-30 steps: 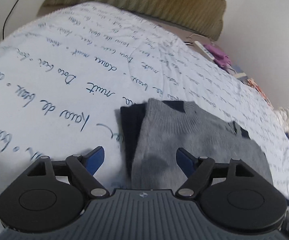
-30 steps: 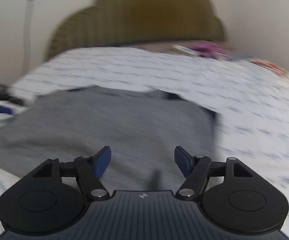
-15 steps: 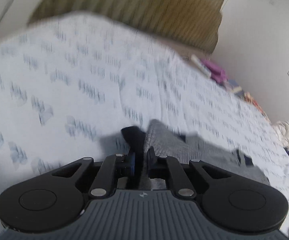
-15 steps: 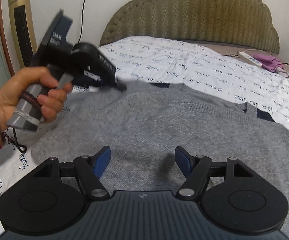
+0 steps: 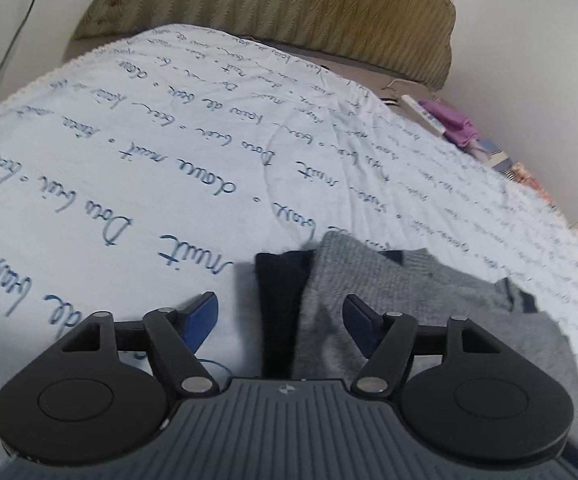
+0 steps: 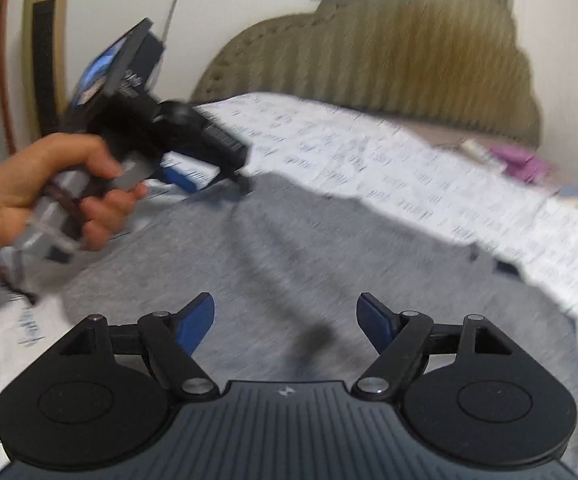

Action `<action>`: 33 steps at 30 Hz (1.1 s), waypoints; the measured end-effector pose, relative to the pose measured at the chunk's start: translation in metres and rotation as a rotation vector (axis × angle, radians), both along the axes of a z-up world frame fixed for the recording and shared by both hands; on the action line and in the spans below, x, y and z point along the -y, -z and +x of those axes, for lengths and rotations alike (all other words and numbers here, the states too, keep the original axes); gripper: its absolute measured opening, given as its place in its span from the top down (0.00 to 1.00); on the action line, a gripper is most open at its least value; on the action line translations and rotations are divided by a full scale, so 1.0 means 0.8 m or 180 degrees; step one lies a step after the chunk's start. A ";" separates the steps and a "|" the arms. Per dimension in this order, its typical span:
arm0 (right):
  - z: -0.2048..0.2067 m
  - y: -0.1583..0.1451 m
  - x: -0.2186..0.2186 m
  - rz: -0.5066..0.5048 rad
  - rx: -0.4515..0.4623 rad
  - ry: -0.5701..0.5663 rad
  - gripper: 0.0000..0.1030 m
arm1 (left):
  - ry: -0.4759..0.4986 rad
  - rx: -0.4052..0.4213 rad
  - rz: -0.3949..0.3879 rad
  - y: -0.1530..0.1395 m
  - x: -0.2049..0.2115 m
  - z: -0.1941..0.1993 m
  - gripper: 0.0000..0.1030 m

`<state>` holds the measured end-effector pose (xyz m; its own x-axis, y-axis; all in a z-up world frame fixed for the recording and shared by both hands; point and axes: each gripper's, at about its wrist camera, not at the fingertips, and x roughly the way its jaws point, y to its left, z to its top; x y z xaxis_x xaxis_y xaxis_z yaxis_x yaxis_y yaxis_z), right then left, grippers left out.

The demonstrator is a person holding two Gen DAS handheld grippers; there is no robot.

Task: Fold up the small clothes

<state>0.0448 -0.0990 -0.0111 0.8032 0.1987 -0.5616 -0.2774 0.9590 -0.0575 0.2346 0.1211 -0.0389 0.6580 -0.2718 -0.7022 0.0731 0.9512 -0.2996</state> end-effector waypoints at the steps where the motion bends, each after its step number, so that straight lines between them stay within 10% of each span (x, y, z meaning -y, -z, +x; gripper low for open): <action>1: 0.005 0.002 0.004 0.0010 -0.0015 0.0067 0.24 | -0.0006 0.0000 0.0001 0.000 -0.001 -0.001 0.29; 8: 0.041 0.038 0.037 0.0247 -0.0628 0.0301 0.18 | 0.0059 -0.0033 0.0152 0.000 0.003 -0.003 0.27; 24: -0.026 0.005 -0.025 -0.0245 0.0085 -0.0320 0.18 | 0.0269 0.0014 0.0304 0.001 0.008 0.006 0.18; 33: -0.082 0.032 -0.086 -0.0881 0.0179 -0.1002 0.18 | 0.0473 -0.0269 -0.0949 0.015 -0.042 0.028 0.17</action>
<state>-0.0209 -0.0304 -0.0366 0.7584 0.2871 -0.5851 -0.5434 0.7743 -0.3245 0.2569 0.1546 -0.0511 0.5386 -0.5619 -0.6278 0.1675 0.8017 -0.5738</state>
